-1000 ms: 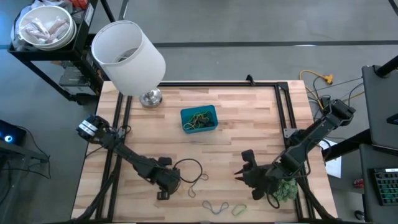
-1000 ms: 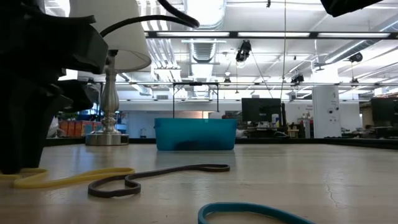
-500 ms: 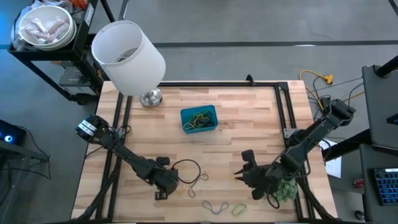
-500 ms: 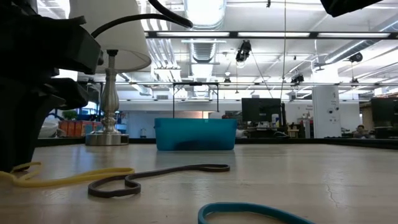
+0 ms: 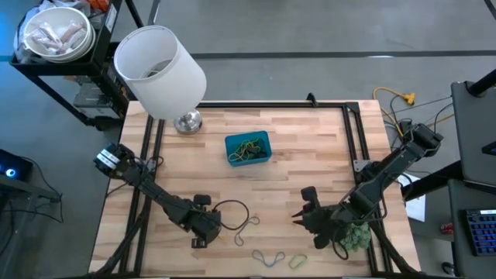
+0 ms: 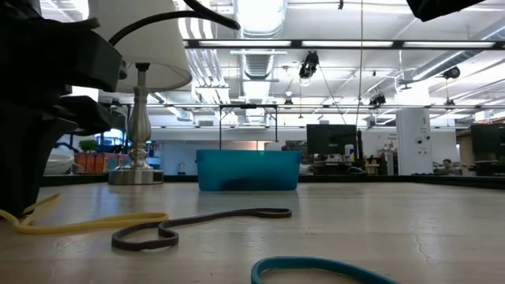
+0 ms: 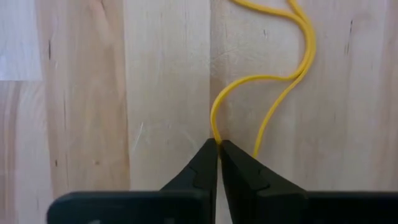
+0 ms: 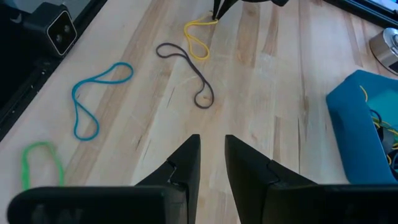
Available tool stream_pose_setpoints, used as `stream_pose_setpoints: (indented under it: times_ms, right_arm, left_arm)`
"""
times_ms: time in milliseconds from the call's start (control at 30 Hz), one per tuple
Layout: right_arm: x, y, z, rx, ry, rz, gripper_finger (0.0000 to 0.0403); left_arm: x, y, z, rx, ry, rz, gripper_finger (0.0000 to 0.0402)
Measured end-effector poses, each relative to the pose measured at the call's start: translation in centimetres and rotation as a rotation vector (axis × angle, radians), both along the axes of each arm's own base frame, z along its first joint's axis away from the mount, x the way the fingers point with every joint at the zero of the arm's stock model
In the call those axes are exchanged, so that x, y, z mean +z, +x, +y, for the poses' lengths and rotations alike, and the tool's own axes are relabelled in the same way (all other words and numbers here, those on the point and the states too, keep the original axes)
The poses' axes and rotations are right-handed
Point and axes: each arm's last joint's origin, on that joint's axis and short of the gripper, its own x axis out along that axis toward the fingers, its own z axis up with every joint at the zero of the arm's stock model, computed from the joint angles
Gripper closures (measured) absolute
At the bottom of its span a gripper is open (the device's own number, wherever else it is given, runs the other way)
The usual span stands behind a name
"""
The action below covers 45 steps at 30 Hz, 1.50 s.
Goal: Pick and place rubber bands into bin
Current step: Put the yellow rubber band into the blue bin
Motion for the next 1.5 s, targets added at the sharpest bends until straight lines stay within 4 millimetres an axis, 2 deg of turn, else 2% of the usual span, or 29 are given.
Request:
stream_pose_setpoints:
  times_ms: [267,467,700,1033,1500]
  right_arm:
    - [0.0,0.0,0.0,0.0,0.0,0.0,0.0335]
    - [0.0,0.0,0.0,0.0,0.0,0.0,0.0335]
    - [0.0,0.0,0.0,-0.001,-0.001,0.0,0.0335]
    - [-0.1,0.0,0.0,-0.001,-0.002,0.0,0.0335]
    - [-0.2,0.0,-0.1,-0.012,-0.014,-0.006,0.0335]
  left_arm:
    - [0.3,0.0,-0.4,-0.052,0.041,-0.022,0.0401]
    - [1.4,0.2,-1.1,-0.108,0.119,-0.082,0.0401]
    - [2.9,0.8,-1.4,-0.095,0.205,-0.154,0.0401]
    - [4.4,1.5,-0.9,-0.049,0.42,-0.286,0.0401]
    - [8.0,1.3,0.5,0.082,0.749,-0.566,0.0401]
